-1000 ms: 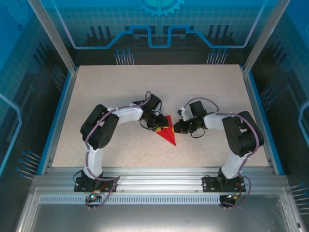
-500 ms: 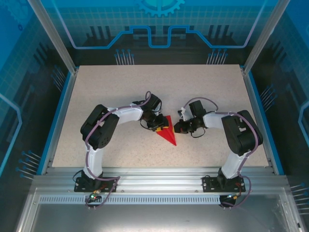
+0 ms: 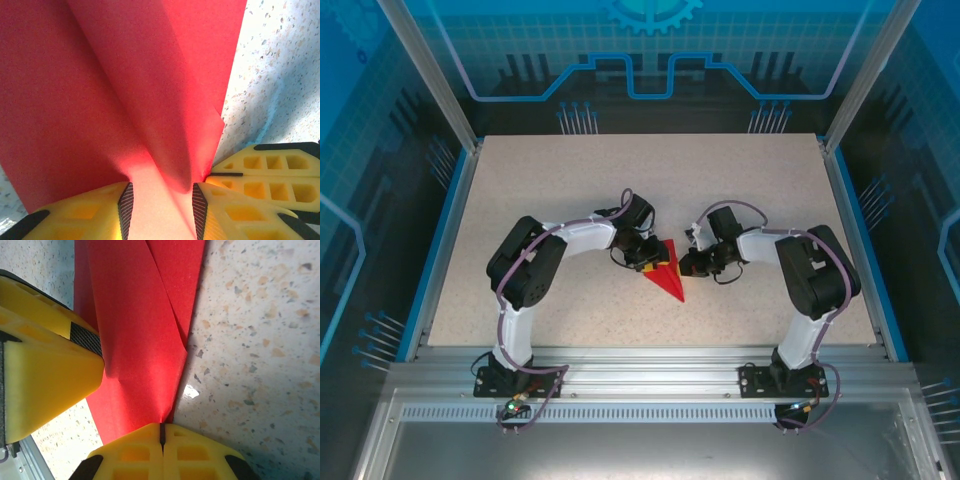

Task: Fold a paper plane with a square sheet of paper (fold left side to right side)
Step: Fourth fold the wing at the center of the table.

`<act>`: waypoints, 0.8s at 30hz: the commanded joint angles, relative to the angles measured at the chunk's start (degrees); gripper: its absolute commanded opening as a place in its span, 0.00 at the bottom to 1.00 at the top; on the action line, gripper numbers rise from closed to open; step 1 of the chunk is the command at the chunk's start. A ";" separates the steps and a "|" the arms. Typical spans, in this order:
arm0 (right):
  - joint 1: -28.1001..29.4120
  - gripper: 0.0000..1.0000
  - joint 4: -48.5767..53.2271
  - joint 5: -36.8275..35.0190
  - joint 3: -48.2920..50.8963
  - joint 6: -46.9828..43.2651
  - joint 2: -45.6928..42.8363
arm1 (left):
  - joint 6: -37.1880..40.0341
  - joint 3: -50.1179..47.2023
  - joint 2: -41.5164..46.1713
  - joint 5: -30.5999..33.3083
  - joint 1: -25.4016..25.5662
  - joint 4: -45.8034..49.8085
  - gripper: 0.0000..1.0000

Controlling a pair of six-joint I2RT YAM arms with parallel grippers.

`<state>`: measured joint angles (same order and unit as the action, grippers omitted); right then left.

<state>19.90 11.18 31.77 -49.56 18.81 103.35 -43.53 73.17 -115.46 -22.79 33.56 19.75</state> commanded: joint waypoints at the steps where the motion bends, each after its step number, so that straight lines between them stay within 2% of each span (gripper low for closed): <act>1: 1.35 0.00 3.29 -3.12 -0.46 -1.08 2.31 | 1.37 2.02 1.78 0.41 0.12 3.16 0.41; 12: 1.63 0.00 2.89 -3.21 -0.45 -0.82 2.71 | 2.24 4.09 5.34 0.31 0.23 5.32 0.45; 24: 2.14 0.00 3.08 -3.36 -0.50 -0.97 2.61 | 0.03 8.82 -0.67 -2.50 0.28 3.01 0.40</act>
<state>20.27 12.10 31.05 -50.15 18.81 103.53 -43.22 79.83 -113.82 -23.51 33.56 22.31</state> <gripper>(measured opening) 0.041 0.400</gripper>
